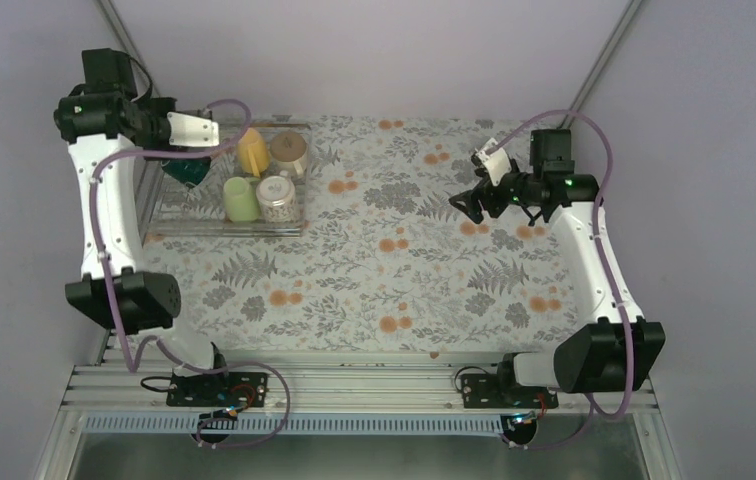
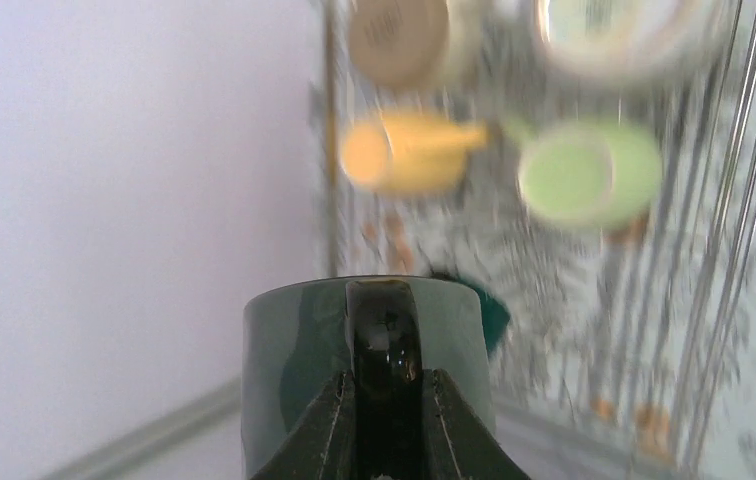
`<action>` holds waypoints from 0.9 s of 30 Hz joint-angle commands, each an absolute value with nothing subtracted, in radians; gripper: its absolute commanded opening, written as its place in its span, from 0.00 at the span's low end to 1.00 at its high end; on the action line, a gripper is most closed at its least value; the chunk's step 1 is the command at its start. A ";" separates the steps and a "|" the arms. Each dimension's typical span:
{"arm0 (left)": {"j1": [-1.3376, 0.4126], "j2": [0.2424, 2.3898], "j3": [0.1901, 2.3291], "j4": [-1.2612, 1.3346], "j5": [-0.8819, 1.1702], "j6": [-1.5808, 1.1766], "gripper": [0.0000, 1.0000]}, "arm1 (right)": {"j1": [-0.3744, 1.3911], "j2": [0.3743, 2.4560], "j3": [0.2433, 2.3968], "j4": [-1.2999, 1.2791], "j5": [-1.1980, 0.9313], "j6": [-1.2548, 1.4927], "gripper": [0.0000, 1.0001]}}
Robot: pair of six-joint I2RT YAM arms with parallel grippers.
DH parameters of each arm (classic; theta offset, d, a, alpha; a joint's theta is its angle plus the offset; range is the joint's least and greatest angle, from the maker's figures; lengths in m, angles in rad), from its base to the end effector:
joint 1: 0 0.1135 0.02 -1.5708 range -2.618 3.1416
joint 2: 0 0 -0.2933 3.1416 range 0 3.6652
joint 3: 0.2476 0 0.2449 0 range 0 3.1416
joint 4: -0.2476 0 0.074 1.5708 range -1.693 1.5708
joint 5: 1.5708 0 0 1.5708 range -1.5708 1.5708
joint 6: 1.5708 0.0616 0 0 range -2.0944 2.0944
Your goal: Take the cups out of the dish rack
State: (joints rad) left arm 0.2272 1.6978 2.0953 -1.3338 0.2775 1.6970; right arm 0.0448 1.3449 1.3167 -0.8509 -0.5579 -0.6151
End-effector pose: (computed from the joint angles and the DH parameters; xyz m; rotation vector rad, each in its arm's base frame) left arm 0.3271 0.0583 0.4444 1.7735 1.7902 0.4771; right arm 0.2721 0.0448 0.3554 -0.9712 2.1021 0.3996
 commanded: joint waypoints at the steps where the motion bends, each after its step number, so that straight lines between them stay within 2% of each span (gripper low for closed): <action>1: 0.125 1.587 2.065 -1.260 0.620 1.553 0.02 | 0.065 1.335 1.413 -0.887 -0.770 -0.618 1.00; 3: 0.041 1.525 1.972 -1.149 0.684 1.430 0.02 | 0.073 1.349 1.458 -0.921 -0.835 -0.636 1.00; 9: -0.242 1.387 1.640 -0.681 0.662 1.088 0.02 | 0.102 1.401 1.550 -0.938 -0.920 -0.635 1.00; 16: -0.262 1.451 1.650 -0.575 0.899 0.921 0.02 | 0.150 1.463 1.556 -0.918 -1.007 -0.639 1.00; 22: -0.322 1.463 1.591 -0.431 0.932 0.873 0.02 | 0.238 1.502 1.545 -0.859 -1.035 -0.611 1.00; 27: -0.381 1.469 1.511 -0.332 0.931 0.874 0.03 | 0.322 1.543 1.582 -0.831 -0.964 -0.603 1.00</action>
